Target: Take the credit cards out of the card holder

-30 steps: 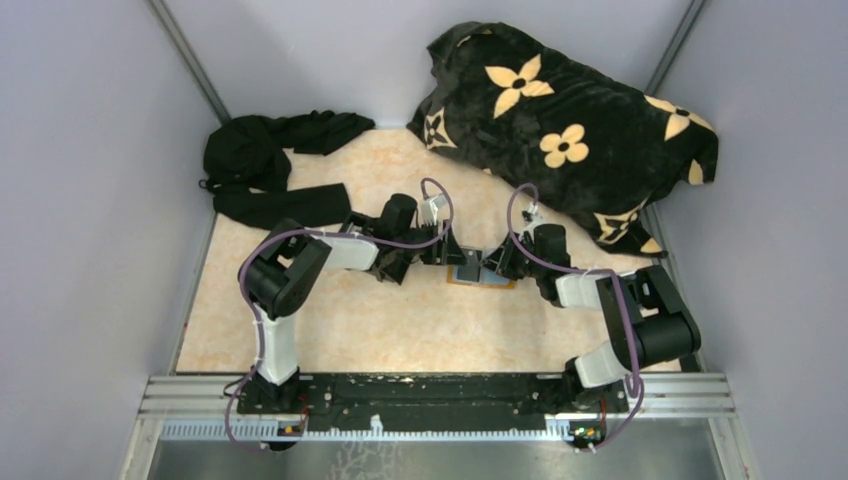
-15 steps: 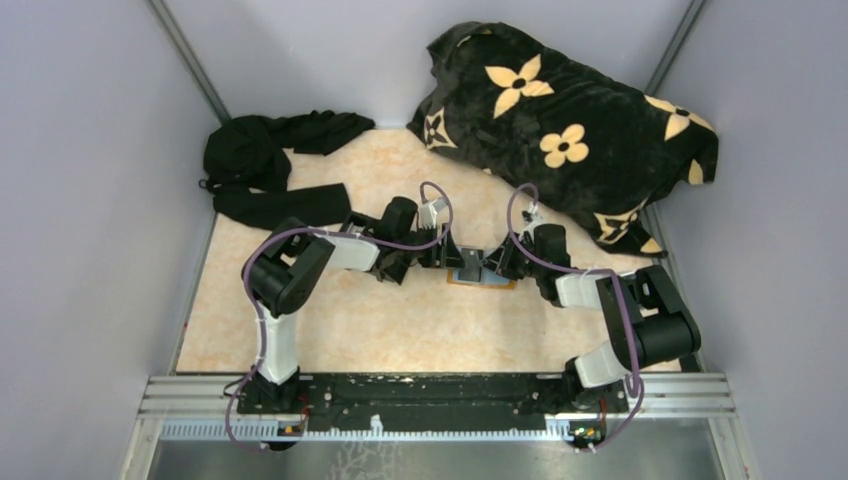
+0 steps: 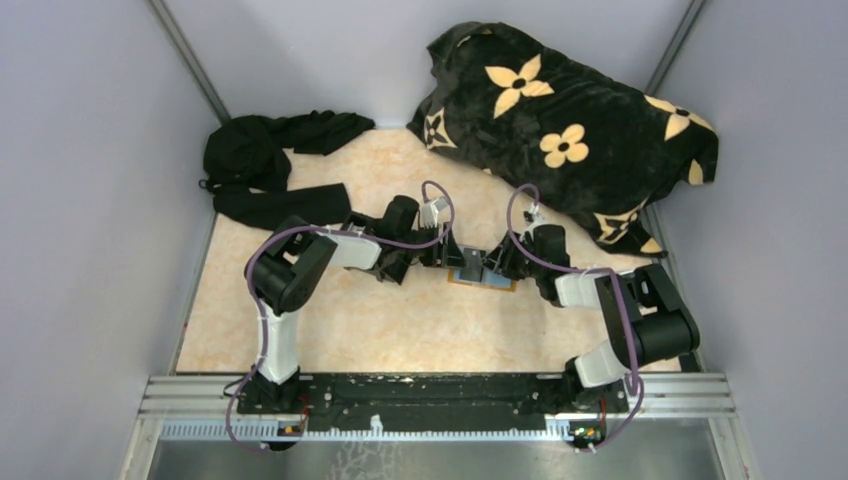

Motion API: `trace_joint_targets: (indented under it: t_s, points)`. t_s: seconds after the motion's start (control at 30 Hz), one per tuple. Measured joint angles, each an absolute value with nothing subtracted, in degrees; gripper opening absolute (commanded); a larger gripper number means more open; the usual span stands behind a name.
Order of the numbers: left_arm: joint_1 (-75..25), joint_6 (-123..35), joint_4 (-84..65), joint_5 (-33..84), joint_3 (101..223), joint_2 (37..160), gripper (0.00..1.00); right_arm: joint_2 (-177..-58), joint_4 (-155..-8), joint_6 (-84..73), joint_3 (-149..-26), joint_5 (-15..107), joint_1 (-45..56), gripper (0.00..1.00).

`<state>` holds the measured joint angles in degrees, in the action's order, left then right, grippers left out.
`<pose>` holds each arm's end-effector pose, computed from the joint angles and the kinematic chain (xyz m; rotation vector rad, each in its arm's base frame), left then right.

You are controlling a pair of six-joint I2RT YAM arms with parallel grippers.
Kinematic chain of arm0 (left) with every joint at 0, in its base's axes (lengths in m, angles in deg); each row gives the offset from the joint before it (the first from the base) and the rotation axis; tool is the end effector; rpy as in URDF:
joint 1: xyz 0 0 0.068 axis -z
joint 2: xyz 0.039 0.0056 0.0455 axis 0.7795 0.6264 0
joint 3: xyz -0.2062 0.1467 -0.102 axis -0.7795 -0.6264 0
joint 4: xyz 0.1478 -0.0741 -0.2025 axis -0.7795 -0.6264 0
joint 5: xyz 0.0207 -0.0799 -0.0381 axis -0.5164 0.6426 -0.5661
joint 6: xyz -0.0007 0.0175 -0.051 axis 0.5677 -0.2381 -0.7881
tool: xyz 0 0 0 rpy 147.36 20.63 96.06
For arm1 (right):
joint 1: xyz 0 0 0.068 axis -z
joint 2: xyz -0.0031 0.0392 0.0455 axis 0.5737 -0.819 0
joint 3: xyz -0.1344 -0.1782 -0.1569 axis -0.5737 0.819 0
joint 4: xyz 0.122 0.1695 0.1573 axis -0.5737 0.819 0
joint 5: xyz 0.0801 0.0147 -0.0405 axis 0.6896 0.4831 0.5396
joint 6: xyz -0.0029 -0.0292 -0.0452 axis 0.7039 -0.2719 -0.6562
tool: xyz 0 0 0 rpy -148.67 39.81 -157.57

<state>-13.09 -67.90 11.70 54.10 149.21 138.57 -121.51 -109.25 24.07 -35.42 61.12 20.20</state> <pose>0.3061 -0.2676 0.1238 0.4687 2.3332 -1.3891 0.2440 0.0785 0.1304 0.1923 2.2609 0.9185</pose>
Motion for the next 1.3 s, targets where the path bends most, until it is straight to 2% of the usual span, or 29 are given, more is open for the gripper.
trace_joint_targets:
  t_s: [0.47, 1.1, 1.23, 1.3]
  points:
    - [-13.15, -67.92, 11.06, 54.58, 150.02, 139.1, 0.62, -128.42, -119.26, 25.12, -35.42, 64.88, 21.01, 0.26]
    - [-13.65, -68.33, 11.0, 56.37, 150.76, 139.97, 0.61, -127.17, -117.66, 23.22, -35.42, 67.81, 21.38, 0.24]
    - [-13.76, -68.35, 10.97, 56.63, 150.76, 140.02, 0.62, -127.17, -117.73, 23.27, -35.42, 68.21, 21.43, 0.19]
    - [-13.85, -68.35, 11.0, 56.83, 150.76, 140.08, 0.61, -127.15, -117.73, 23.27, -35.42, 68.21, 21.43, 0.11]
